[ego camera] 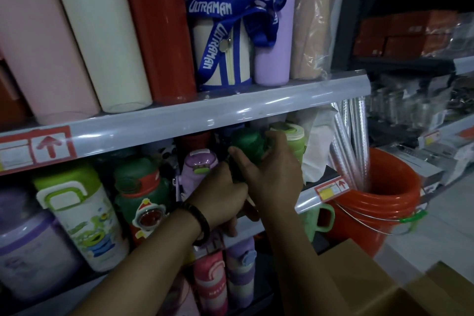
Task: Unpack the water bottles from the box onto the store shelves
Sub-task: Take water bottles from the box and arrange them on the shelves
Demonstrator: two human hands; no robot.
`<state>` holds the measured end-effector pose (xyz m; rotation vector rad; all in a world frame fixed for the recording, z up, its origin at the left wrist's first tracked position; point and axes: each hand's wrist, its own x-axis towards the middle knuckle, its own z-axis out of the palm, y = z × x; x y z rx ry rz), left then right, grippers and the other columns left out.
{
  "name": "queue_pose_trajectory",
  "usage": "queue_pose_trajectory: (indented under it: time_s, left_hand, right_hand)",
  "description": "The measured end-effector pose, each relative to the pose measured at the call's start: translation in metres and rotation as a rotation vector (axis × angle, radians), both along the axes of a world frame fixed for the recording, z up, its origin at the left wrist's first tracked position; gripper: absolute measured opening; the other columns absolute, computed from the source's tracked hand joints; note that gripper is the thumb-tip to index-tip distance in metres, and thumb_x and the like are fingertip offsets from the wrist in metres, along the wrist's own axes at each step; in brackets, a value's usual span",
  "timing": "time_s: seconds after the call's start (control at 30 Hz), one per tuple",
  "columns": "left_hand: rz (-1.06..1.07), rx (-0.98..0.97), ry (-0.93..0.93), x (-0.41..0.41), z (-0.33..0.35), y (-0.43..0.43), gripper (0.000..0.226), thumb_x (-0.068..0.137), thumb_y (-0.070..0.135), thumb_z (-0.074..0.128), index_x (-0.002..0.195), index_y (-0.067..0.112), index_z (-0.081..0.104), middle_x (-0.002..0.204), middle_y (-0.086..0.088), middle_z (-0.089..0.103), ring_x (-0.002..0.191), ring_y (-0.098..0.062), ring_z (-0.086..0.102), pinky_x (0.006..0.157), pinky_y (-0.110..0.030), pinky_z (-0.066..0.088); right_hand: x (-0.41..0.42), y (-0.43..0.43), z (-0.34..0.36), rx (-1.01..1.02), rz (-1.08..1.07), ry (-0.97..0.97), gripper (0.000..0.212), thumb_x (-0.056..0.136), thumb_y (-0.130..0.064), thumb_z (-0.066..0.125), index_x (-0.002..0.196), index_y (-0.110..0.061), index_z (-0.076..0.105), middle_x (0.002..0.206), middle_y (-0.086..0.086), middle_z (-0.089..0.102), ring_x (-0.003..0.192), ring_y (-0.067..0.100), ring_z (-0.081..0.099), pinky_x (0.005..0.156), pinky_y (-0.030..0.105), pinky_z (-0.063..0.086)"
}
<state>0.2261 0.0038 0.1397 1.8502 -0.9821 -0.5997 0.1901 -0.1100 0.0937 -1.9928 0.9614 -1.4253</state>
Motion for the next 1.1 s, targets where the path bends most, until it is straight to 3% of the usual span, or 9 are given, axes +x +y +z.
queue_pose_trajectory:
  time_s: [0.2, 0.33, 0.5, 0.6, 0.73, 0.83, 0.97, 1.03, 1.1]
  left_hand:
    - [0.055, -0.009, -0.033, 0.003, -0.008, -0.003, 0.034, 0.098, -0.001, 0.041, 0.110, 0.027, 0.055, 0.072, -0.009, 0.073, 0.047, -0.023, 0.068, 0.042, -0.039, 0.054]
    - [0.042, -0.053, 0.037, 0.001, -0.012, -0.003, 0.028, 0.095, -0.001, 0.045, 0.109, 0.020, 0.059, 0.083, -0.012, 0.074, 0.062, -0.024, 0.075, 0.064, -0.066, 0.060]
    - [0.023, -0.007, 0.030, 0.006, -0.013, -0.005, 0.042, 0.098, 0.005, 0.047, 0.135, 0.026, 0.046, 0.078, -0.011, 0.071, 0.053, -0.018, 0.071, 0.037, -0.026, 0.045]
    - [-0.010, 0.062, 0.043, 0.013, -0.015, -0.006, 0.044, 0.100, 0.009, 0.043, 0.132, 0.038, 0.036, 0.072, -0.012, 0.076, 0.069, -0.047, 0.072, 0.040, -0.032, 0.051]
    - [-0.021, 0.113, 0.038, 0.016, -0.016, -0.005, 0.043, 0.102, 0.009, 0.044, 0.119, 0.044, 0.025, 0.074, -0.015, 0.076, 0.051, -0.038, 0.062, 0.047, -0.038, 0.056]
    - [-0.019, 0.087, 0.034, 0.013, -0.017, -0.007, 0.041, 0.100, 0.012, 0.048, 0.128, 0.039, 0.034, 0.078, -0.014, 0.077, 0.070, -0.051, 0.071, 0.052, -0.054, 0.060]
    - [-0.010, 0.023, 0.040, 0.007, -0.012, -0.007, 0.052, 0.100, 0.015, 0.054, 0.123, 0.052, 0.025, 0.101, -0.009, 0.073, 0.074, -0.032, 0.078, 0.043, -0.035, 0.054]
    - [-0.005, 0.006, 0.074, 0.008, -0.012, -0.008, 0.057, 0.100, 0.014, 0.055, 0.120, 0.057, 0.022, 0.092, -0.014, 0.076, 0.076, -0.040, 0.076, 0.042, -0.031, 0.052]
    - [0.014, -0.031, 0.109, 0.012, -0.015, -0.009, 0.062, 0.100, 0.010, 0.055, 0.127, 0.057, 0.023, 0.088, -0.011, 0.076, 0.073, -0.028, 0.078, 0.041, -0.030, 0.053]
  right_hand:
    - [0.009, -0.002, -0.001, 0.039, 0.007, -0.012, 0.072, 0.073, -0.076, 0.077, 0.125, -0.031, 0.059, 0.106, -0.004, 0.075, 0.101, 0.022, 0.070, 0.071, 0.030, 0.046]
    - [0.005, -0.011, 0.001, 0.080, 0.042, -0.020, 0.058, 0.079, -0.067, 0.078, 0.121, -0.030, 0.064, 0.103, -0.004, 0.076, 0.098, 0.022, 0.071, 0.071, 0.028, 0.043]
    - [0.004, -0.026, -0.001, 0.137, 0.149, -0.037, 0.056, 0.082, -0.062, 0.078, 0.126, -0.029, 0.066, 0.108, -0.004, 0.077, 0.099, 0.018, 0.073, 0.083, 0.044, 0.062]
    - [-0.001, -0.037, 0.001, 0.152, 0.253, -0.037, 0.052, 0.085, -0.056, 0.076, 0.126, -0.026, 0.069, 0.111, -0.005, 0.077, 0.101, 0.015, 0.073, 0.086, 0.044, 0.062]
    - [-0.012, -0.049, 0.005, 0.127, 0.327, 0.022, 0.034, 0.099, -0.038, 0.070, 0.129, -0.021, 0.071, 0.111, -0.010, 0.071, 0.106, 0.010, 0.068, 0.093, 0.038, 0.057]
    - [-0.012, -0.051, 0.003, 0.062, 0.343, 0.053, 0.032, 0.102, -0.041, 0.060, 0.128, -0.025, 0.071, 0.112, -0.008, 0.074, 0.104, 0.011, 0.069, 0.090, 0.042, 0.058]
    - [-0.007, -0.051, -0.001, -0.005, 0.356, 0.048, 0.032, 0.102, -0.036, 0.046, 0.121, -0.023, 0.069, 0.104, -0.002, 0.074, 0.096, 0.019, 0.067, 0.083, 0.046, 0.057]
    - [-0.007, -0.052, -0.001, -0.050, 0.345, 0.041, 0.032, 0.104, -0.029, 0.042, 0.118, -0.020, 0.070, 0.104, 0.003, 0.074, 0.095, 0.024, 0.067, 0.082, 0.047, 0.056]
    - [-0.006, -0.053, 0.001, -0.051, 0.325, 0.052, 0.033, 0.106, -0.023, 0.041, 0.121, -0.020, 0.071, 0.107, 0.005, 0.075, 0.097, 0.026, 0.068, 0.083, 0.045, 0.056]
